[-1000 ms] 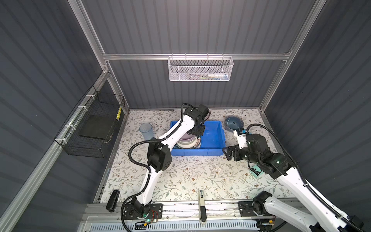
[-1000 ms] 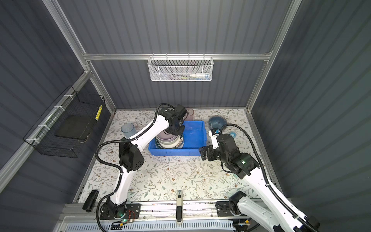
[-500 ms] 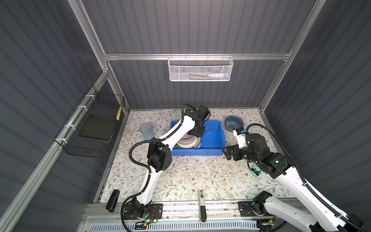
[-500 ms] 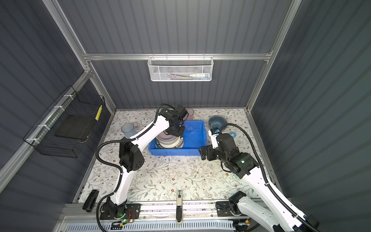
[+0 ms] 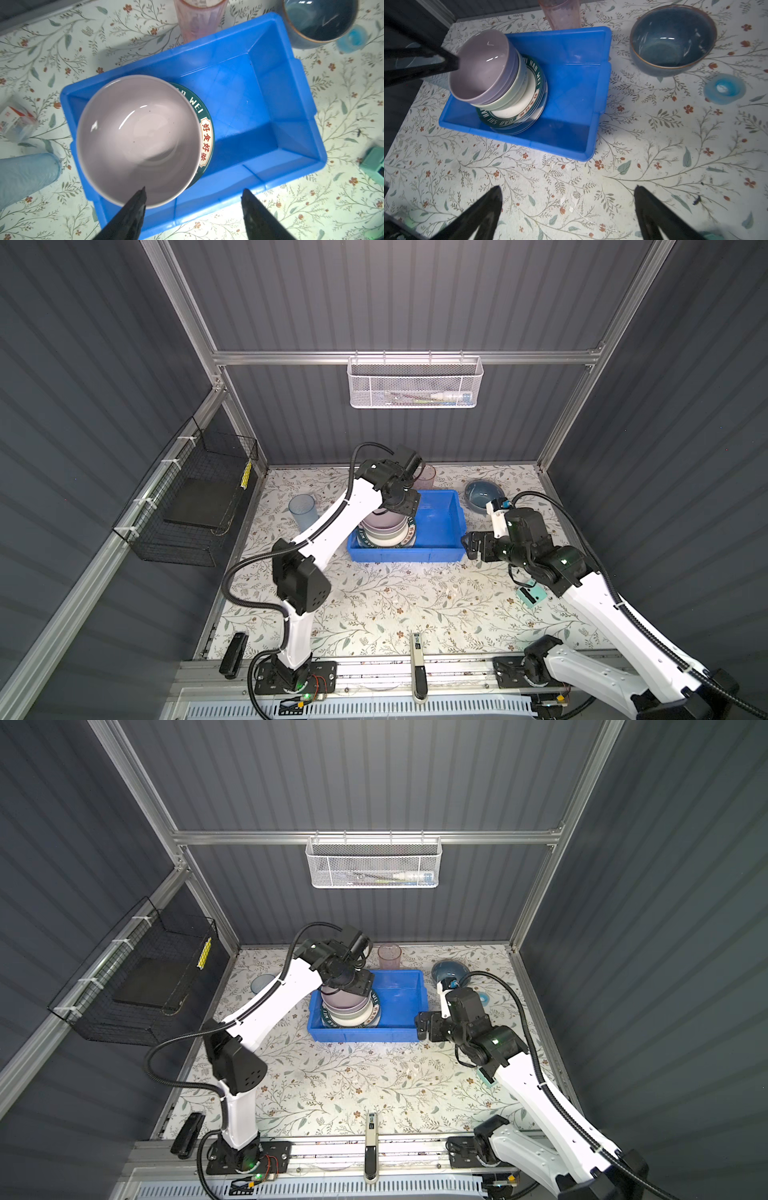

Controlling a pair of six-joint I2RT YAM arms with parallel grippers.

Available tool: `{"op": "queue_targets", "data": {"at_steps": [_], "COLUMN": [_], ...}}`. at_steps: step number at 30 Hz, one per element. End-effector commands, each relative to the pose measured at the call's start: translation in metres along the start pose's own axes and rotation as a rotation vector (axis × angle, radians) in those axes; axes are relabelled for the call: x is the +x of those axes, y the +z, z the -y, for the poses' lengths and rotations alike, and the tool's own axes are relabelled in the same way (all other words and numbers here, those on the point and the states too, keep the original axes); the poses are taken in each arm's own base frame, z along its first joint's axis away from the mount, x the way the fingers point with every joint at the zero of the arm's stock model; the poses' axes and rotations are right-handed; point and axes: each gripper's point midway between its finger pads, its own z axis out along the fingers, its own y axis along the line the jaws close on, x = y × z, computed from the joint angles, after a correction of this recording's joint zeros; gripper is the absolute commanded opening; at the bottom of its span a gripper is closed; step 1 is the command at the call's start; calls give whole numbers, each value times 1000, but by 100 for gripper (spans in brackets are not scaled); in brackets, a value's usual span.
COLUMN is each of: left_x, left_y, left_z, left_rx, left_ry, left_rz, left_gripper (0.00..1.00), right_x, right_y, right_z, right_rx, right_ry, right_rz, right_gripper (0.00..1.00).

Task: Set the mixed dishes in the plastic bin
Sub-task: 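Open the left gripper and raise it while right moves to the blue bowl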

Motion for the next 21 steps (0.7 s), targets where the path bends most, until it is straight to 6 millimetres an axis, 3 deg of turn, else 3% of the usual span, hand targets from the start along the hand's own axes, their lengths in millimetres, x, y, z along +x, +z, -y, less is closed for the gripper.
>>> {"op": "queue_targets", "data": {"at_steps": [1, 3, 7, 10, 20, 21], "left_x": [-4, -4, 15, 30, 69, 79], "left_y": [-21, -32, -44, -52, -49, -42], "left_z": [-24, -44, -90, -112, -153, -155], "left_rx": [-7, -2, -28, -80, -91, -94], "left_ry": [-56, -109, -201, -212, -298, -300], "left_rz": [85, 134, 147, 148, 141, 114], "left_gripper": [81, 84, 86, 89, 94, 95], "right_x": [-26, -36, -53, -65, -88, -88], "right_y": [-1, 4, 23, 37, 103, 109], "right_z": [13, 25, 56, 83, 162, 168], "right_rx": [46, 81, 149, 217, 365, 376], "right_ry": [76, 111, 182, 206, 272, 275], "right_rz": [41, 36, 1, -16, -162, -178], "right_gripper": [97, 96, 90, 86, 72, 69]}}
